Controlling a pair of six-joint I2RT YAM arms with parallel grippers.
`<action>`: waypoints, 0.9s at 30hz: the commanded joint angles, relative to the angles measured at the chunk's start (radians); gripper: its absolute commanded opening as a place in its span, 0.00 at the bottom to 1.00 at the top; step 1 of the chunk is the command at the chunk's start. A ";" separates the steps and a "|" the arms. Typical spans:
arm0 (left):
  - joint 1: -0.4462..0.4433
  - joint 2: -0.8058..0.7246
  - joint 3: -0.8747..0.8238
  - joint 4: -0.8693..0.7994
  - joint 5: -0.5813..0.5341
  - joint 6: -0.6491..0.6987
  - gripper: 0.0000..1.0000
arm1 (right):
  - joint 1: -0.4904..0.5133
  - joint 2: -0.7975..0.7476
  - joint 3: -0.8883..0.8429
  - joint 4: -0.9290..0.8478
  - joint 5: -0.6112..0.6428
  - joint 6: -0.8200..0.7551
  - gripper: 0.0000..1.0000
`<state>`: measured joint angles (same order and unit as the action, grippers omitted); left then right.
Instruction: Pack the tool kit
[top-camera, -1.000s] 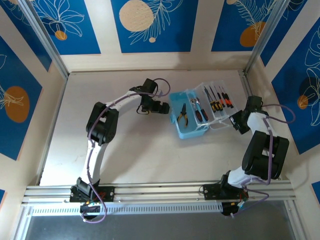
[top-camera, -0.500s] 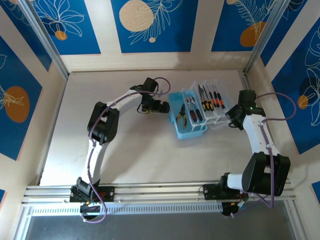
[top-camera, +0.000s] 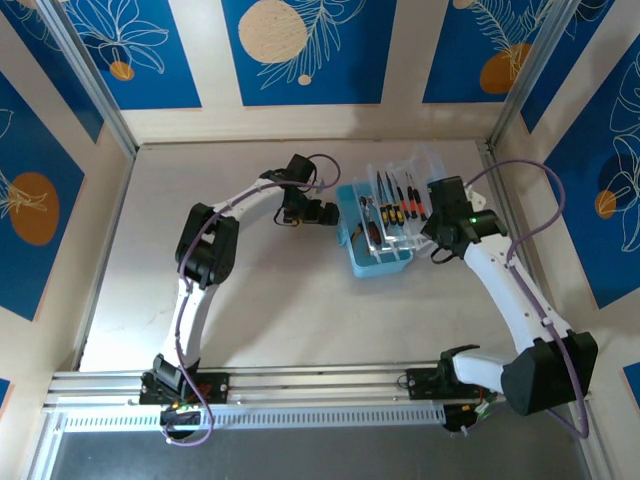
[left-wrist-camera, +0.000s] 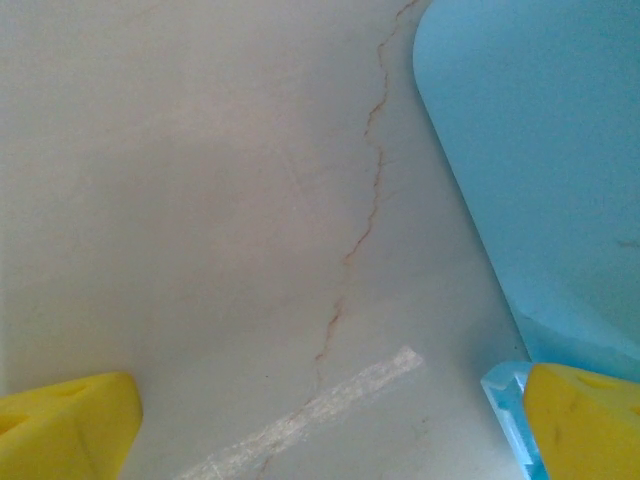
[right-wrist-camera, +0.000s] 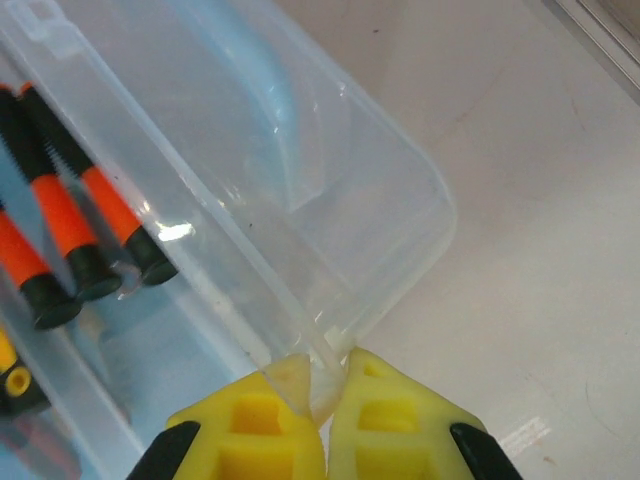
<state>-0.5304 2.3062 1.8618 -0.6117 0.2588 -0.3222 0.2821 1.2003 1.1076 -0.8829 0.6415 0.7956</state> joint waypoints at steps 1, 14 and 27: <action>-0.014 0.058 0.020 0.075 0.049 0.000 1.00 | 0.133 0.045 0.007 -0.008 -0.134 0.065 0.00; -0.013 0.047 0.008 0.081 0.049 0.001 1.00 | 0.368 0.192 0.092 -0.045 -0.130 0.129 0.00; 0.000 -0.016 -0.058 0.078 0.013 0.028 1.00 | 0.317 0.211 0.185 -0.052 -0.228 -0.005 0.22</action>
<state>-0.5293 2.2997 1.8477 -0.5980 0.2592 -0.3309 0.6521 1.4117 1.2610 -0.9508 0.4816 0.8688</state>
